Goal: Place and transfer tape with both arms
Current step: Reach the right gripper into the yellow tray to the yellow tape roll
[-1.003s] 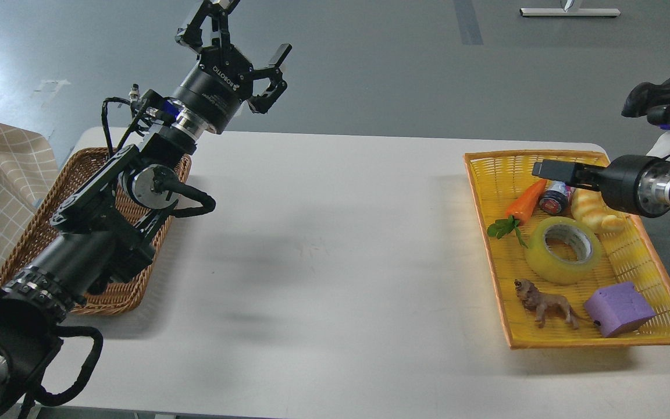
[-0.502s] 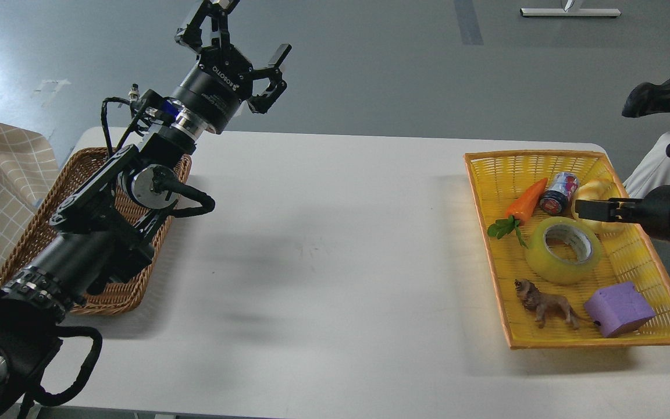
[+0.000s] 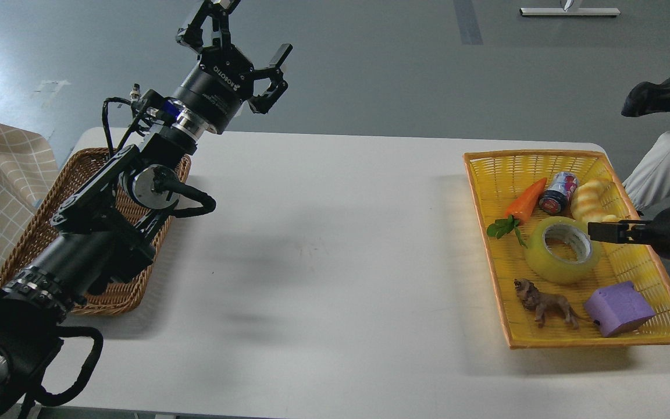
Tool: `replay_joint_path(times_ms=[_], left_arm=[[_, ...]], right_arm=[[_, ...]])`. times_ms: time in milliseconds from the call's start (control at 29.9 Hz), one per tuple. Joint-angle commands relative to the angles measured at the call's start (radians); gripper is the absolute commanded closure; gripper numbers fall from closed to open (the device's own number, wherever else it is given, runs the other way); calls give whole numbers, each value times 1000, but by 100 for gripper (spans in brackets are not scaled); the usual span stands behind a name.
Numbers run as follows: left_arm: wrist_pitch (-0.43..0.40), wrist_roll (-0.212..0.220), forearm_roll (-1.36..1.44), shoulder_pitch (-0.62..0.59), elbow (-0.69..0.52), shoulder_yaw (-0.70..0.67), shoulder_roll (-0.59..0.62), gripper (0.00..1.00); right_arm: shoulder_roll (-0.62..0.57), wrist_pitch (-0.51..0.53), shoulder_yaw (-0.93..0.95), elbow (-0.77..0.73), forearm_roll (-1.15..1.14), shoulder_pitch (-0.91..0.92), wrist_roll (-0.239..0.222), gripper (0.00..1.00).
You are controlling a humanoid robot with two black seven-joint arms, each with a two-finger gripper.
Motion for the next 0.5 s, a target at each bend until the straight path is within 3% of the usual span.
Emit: replay_joint_path(times_ms=[0, 100, 334, 468], left_arm=[[0, 0, 0, 1, 0, 0, 3, 2], [0, -1, 0, 1, 0, 0, 3, 2], [0, -1, 0, 1, 0, 0, 0, 2], [0, -1, 0, 3, 0, -2, 0, 2]], right_arm=[[15, 0, -1, -14, -1, -1, 0, 7], [44, 0, -1, -52, -1, -1, 0, 8], [67, 0, -3, -60, -1, -12, -2, 21], [77, 0, -3, -65, -1, -25, -2, 22]])
